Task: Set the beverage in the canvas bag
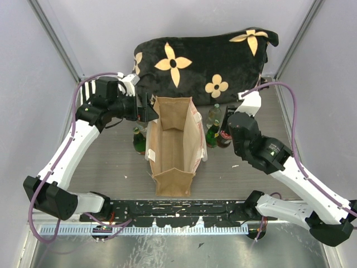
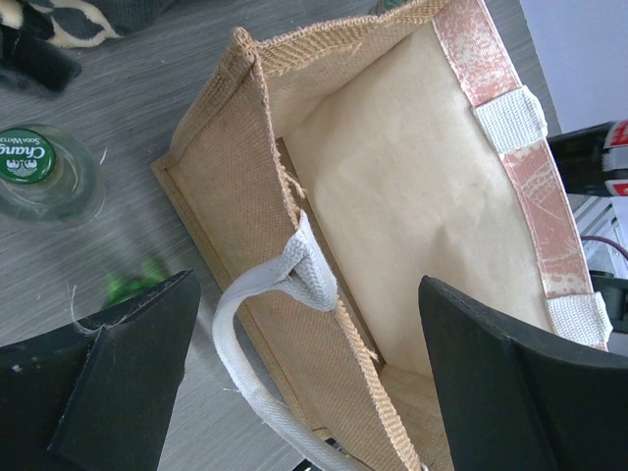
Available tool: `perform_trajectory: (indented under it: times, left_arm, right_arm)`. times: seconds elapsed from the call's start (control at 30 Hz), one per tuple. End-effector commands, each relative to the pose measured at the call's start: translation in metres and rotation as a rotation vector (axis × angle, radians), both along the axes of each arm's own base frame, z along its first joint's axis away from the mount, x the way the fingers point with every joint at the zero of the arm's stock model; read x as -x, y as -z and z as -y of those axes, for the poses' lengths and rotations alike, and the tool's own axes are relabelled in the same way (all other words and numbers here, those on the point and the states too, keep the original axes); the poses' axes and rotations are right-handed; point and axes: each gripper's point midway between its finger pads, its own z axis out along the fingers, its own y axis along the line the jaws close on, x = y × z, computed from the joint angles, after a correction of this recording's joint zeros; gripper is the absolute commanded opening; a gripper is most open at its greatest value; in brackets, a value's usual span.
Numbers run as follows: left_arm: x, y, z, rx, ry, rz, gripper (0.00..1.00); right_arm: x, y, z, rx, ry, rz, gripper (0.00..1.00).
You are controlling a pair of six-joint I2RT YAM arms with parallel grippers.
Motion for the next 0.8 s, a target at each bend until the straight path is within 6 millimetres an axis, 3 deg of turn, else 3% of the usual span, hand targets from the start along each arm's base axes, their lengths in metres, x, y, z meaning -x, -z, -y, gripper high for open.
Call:
perform_trajectory:
  times: [0.0,0.23,0.37,0.47,0.53,0.6,0.77]
  left_arm:
    - [-0.003,-0.012,0.000,0.046,-0.006,0.032,1.00]
    - [-0.004,-0.009,-0.006,0.050,-0.027,0.023,1.00]
    - [-0.003,-0.005,-0.008,0.052,-0.037,0.014,1.00]
    - [-0.001,-0.003,-0.009,0.051,-0.039,0.011,1.00]
    - [-0.001,-0.001,-0.010,0.051,-0.045,0.006,1.00]
    - [0.003,-0.012,-0.013,0.061,-0.056,0.035,1.00]
    - [0.002,-0.022,-0.026,0.058,-0.089,0.060,1.00]
  right_arm:
    - [-0.006,-0.088,0.010,-0.094,0.057,0.189,0.01]
    - [-0.016,-0.164,-0.011,-0.123,-0.027,0.294,0.01]
    - [-0.031,-0.201,-0.041,-0.122,-0.117,0.337,0.01]
    - [-0.043,-0.218,-0.068,-0.124,-0.190,0.354,0.01]
    - [-0.050,-0.222,-0.085,-0.126,-0.234,0.361,0.01]
    - [-0.060,-0.218,-0.104,-0.121,-0.274,0.350,0.01]
    - [-0.078,-0.193,-0.144,-0.130,-0.358,0.307,0.01]
